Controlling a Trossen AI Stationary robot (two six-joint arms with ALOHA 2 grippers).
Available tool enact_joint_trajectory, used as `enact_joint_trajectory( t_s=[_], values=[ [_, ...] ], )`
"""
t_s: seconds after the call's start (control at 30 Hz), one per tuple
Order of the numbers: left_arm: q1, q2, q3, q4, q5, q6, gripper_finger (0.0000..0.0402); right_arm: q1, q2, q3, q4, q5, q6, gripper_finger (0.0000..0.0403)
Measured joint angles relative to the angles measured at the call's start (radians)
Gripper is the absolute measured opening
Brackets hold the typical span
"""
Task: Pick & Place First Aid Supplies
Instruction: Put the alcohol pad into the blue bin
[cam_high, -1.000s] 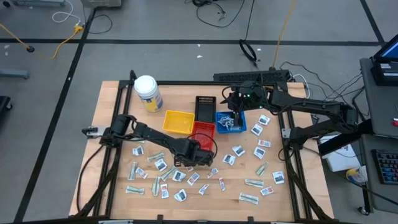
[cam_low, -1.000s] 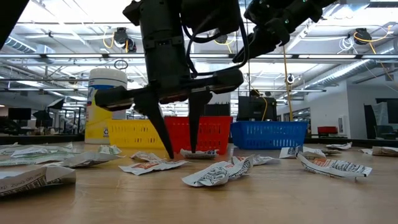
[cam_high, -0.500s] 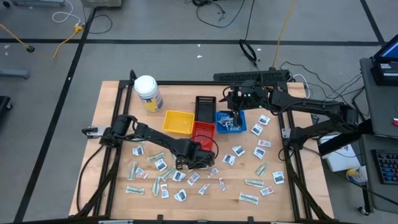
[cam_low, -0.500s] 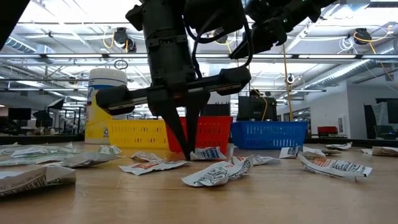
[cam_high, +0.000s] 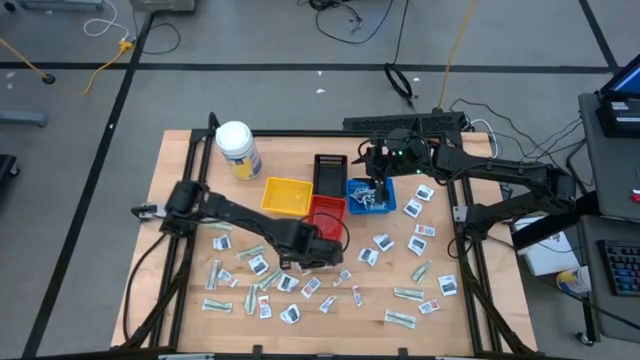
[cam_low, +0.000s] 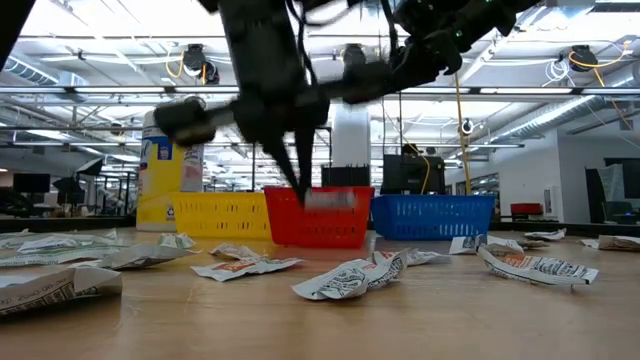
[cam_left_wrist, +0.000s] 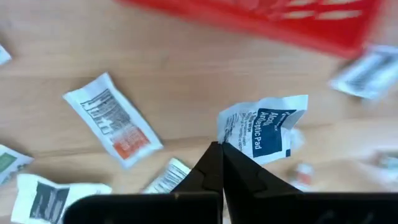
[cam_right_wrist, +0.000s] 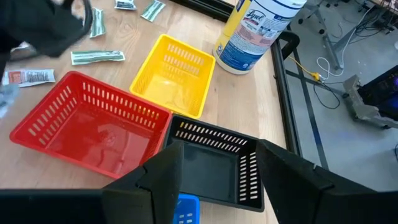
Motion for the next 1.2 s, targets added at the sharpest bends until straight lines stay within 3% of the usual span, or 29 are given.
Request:
enact_joint_trajectory(
  t_s=[0.23, 0.37, 0.57, 0.83, 1.03, 1.2],
  values=[
    [0.004, -0.118, 0.0, -0.082, -0.055, 0.073, 0.0, 0.0, 0.0, 0.0, -0.008, 0.0, 0.008, 0.0196],
    [0.014, -0.192, -0.001, -0.192, -0.115, 0.128, 0.0, 0.0, 0.0, 0.0, -0.009, -0.001, 0.089, 0.0196],
    [0.066, -0.32, 0.001, -0.285, -0.254, 0.299, 0.0, 0.016, 0.0, 0.0, 0.0, -0.012, 0.361, 0.0196],
    [0.201, -0.412, 0.0, -0.251, -0.321, 0.664, 0.0, 0.093, 0.001, 0.0, 0.162, -0.156, 0.693, 0.0196],
    [0.276, -0.413, 0.0, -0.12, -0.313, 0.909, 0.0, 0.16, 0.001, 0.001, 0.371, -0.021, 0.882, 0.0196],
    [0.295, -0.413, 0.0, -0.029, -0.312, 1.035, 0.0, 0.18, 0.001, 0.001, 0.369, 0.16, 0.974, 0.0196]
  ],
)
